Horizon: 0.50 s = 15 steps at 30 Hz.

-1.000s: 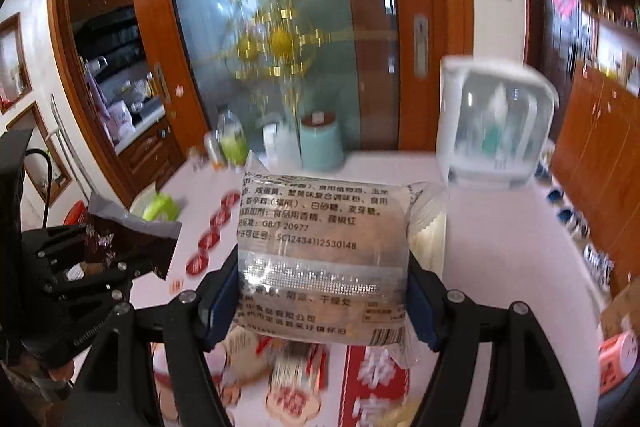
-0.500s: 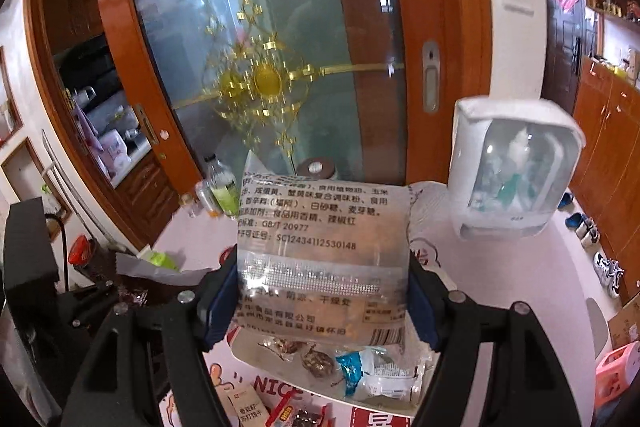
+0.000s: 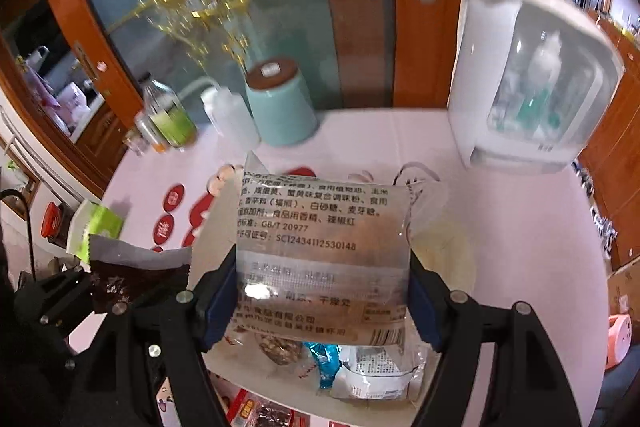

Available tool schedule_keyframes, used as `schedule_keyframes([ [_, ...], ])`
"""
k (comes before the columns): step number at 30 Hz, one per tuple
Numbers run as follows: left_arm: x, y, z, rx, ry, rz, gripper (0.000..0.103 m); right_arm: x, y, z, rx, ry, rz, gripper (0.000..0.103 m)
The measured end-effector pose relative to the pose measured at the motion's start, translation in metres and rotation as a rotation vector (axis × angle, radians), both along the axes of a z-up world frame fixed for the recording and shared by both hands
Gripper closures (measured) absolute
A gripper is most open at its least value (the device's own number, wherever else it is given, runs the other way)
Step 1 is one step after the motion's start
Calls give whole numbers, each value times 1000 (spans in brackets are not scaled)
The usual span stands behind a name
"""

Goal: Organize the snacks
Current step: 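Carry the chocolate pastry and clear bag into the tray and release both, then move both open grippers back to the last snacks on the table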

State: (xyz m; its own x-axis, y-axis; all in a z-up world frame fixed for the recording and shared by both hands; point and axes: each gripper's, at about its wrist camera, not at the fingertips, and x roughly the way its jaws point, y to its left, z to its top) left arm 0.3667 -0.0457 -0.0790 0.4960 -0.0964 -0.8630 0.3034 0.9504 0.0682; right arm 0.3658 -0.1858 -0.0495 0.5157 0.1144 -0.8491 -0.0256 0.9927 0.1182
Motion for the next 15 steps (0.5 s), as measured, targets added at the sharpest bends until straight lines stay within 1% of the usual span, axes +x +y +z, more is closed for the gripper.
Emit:
schedule_keyframes([
  [1, 0, -1, -5, -4, 11, -7, 52, 3, -1, -8, 12, 24, -3, 26],
  [2, -1, -2, -10, -2, 19, -11, 24, 7, -2, -16, 21, 51, -5, 25],
  [3, -1, -2, -13, 7, 10, -8, 15, 10, -3, -25, 26, 81, -6, 24],
  [4, -3, -2, -15, 19, -10, -8, 13, 13, -3, -32, 31, 109, -7, 24],
  [5, -4, -3, -17, 23, -15, -17, 13, 15, -3, -40, 38, 137, -7, 24],
  [7, -5, -4, -21, 37, -4, -33, 13, 14, -2, -48, 41, 148, 8, 22],
  [9, -7, -4, -23, 60, -3, -34, 13, 11, 0, -49, 39, 127, 16, 18],
  [11, -10, -4, -24, 78, -8, -37, 13, 7, -1, -43, 52, 85, 20, 6],
  [12, -12, -4, -23, 79, -13, -39, 13, 6, -2, -41, 59, 72, 18, 4],
  [15, -18, -3, -20, 72, -23, -45, 13, 5, -2, -34, 74, 49, 14, 3],
])
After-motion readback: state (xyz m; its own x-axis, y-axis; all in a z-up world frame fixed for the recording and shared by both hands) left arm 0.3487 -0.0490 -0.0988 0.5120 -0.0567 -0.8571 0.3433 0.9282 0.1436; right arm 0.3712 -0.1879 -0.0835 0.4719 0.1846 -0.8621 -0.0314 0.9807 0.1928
